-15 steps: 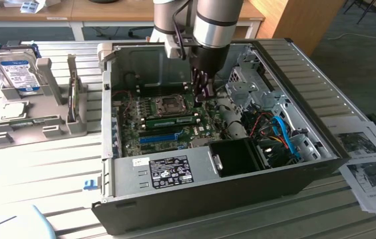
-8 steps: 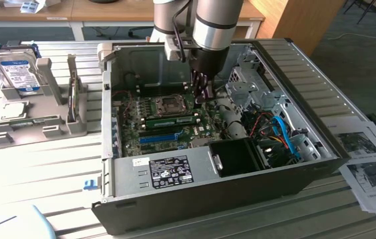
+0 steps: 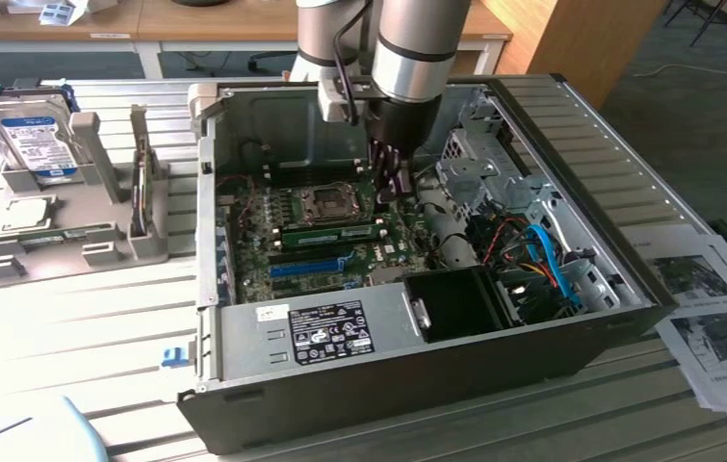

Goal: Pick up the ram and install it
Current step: 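Press down the ram until it locks into place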

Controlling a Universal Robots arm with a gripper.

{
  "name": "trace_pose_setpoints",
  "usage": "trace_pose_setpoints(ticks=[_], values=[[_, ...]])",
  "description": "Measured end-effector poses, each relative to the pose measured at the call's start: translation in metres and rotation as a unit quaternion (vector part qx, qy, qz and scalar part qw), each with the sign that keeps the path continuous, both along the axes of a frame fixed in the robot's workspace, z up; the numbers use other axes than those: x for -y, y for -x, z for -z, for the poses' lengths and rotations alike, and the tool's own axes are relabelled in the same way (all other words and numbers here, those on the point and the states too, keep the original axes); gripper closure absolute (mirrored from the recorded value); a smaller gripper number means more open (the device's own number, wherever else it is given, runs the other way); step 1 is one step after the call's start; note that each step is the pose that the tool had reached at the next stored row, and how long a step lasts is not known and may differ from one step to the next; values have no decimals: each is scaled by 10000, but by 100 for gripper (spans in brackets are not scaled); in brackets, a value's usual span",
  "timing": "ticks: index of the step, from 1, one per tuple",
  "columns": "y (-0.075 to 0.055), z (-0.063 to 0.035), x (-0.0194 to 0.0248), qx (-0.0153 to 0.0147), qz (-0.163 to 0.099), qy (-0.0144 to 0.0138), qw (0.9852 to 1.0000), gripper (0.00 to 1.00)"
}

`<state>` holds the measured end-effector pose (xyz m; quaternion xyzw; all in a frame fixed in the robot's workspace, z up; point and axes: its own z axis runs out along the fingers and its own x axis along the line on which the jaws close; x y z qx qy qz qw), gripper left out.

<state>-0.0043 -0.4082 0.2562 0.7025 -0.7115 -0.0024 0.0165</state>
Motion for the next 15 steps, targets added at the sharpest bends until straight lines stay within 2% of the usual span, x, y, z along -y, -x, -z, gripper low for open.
trace_pose_setpoints(ticks=[15], values=[[0,134,0,0,0,0,10000,91]])
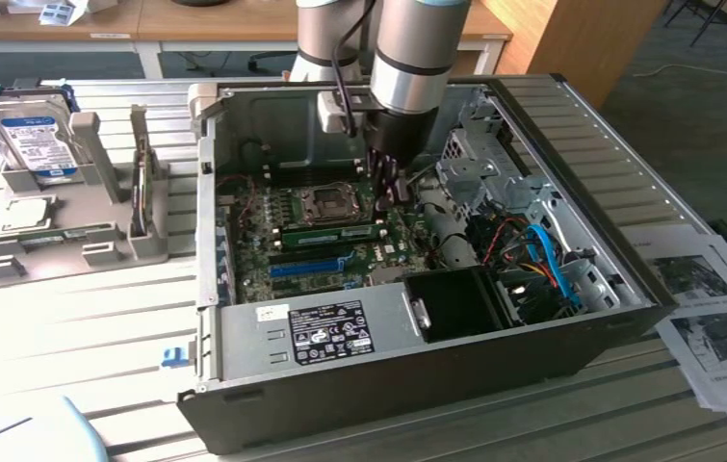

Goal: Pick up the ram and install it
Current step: 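Press down the ram until it locks into place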

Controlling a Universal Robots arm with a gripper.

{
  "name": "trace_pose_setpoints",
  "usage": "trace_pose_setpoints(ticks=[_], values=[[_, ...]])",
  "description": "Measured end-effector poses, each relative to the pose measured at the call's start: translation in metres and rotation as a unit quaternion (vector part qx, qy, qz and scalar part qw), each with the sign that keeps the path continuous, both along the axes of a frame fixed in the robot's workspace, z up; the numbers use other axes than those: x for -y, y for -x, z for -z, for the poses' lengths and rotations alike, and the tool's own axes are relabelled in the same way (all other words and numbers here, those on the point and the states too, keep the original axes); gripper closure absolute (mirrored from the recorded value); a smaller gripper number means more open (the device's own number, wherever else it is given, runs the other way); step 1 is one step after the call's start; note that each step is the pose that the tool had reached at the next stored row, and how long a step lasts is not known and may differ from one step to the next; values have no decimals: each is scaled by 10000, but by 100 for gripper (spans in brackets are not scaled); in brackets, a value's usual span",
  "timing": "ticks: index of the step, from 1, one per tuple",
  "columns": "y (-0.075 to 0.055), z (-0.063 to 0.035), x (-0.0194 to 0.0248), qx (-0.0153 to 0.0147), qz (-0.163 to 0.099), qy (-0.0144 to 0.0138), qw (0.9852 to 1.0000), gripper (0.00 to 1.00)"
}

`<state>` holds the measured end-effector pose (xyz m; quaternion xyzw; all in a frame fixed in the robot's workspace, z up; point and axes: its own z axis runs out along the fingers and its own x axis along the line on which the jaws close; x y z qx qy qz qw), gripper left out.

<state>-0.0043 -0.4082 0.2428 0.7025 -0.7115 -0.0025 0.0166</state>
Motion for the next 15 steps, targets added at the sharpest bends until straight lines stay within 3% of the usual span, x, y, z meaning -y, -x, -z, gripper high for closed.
trace_pose_setpoints(ticks=[15], values=[[-12,54,0,0,1,1,10000,91]])
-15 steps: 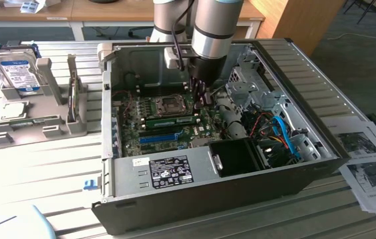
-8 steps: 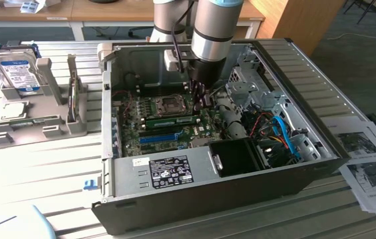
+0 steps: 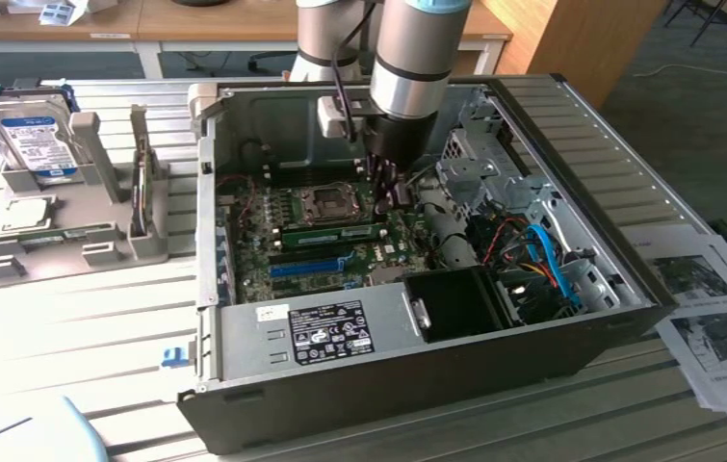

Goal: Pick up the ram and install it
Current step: 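Press down the ram until it locks into place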

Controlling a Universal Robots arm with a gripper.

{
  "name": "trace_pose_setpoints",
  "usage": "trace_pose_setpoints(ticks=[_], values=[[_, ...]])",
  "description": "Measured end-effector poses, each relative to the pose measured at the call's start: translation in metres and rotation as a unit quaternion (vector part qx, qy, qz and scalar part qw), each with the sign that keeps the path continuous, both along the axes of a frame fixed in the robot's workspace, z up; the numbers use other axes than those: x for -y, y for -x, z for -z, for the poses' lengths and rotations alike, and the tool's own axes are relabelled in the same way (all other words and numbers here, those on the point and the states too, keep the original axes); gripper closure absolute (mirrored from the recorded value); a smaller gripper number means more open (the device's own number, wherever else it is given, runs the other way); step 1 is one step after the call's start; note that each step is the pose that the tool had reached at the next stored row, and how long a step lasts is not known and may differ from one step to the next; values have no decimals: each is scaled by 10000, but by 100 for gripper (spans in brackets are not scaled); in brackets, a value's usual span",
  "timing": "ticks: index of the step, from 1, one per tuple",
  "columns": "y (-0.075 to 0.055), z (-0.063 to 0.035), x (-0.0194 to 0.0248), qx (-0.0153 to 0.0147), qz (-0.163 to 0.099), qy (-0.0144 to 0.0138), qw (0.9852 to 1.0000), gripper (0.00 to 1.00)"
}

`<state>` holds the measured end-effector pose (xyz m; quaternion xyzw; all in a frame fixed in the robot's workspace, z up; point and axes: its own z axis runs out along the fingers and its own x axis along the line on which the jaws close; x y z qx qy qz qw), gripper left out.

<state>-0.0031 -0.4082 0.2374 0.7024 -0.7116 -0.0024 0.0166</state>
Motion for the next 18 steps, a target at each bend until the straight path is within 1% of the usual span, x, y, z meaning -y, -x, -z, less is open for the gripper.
trace_pose_setpoints(ticks=[3,7,14,18], values=[[-29,0,0,0,-1,0,10000,91],[-31,5,-1,0,-1,-2,10000,91],[-31,53,0,0,-1,0,10000,91],[-31,54,0,0,-1,0,10000,91]])
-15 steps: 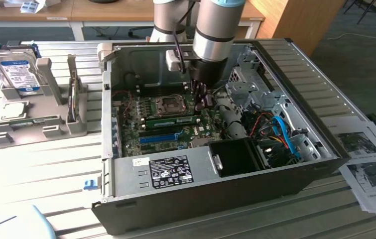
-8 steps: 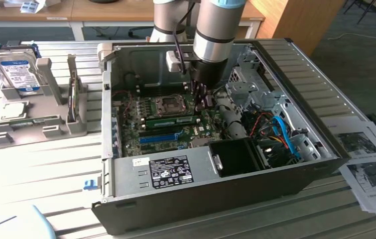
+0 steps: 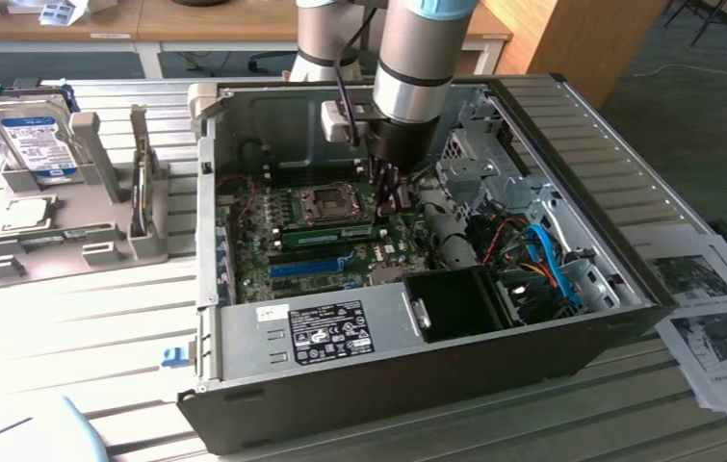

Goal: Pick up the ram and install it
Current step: 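Press down the ram until it locks into place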

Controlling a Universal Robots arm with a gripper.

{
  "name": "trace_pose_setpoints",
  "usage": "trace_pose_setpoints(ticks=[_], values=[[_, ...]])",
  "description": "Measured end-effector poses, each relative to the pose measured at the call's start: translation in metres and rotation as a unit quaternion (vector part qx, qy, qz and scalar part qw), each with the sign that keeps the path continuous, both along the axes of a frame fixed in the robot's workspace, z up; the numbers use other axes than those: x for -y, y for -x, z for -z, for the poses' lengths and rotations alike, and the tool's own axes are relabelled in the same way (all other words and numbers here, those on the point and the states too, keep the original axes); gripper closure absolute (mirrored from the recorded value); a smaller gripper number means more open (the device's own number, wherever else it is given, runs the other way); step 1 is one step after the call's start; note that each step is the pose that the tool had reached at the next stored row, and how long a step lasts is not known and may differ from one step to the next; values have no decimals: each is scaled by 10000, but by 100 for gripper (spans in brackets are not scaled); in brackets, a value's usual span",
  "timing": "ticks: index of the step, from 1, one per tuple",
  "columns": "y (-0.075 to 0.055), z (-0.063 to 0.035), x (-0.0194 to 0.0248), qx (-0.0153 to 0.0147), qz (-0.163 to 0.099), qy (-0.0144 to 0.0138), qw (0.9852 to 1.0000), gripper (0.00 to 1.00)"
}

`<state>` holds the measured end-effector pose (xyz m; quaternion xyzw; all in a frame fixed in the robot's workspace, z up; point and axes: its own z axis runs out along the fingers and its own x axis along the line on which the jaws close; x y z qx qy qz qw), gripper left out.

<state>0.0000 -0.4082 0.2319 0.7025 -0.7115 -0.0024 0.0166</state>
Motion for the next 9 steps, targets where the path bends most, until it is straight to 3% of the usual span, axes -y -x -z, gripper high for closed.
trace_pose_setpoints(ticks=[4,9], values=[[1,6,-4,8,0,-60,10000,91],[0,8,-4,8,0,-62,10000,91]])
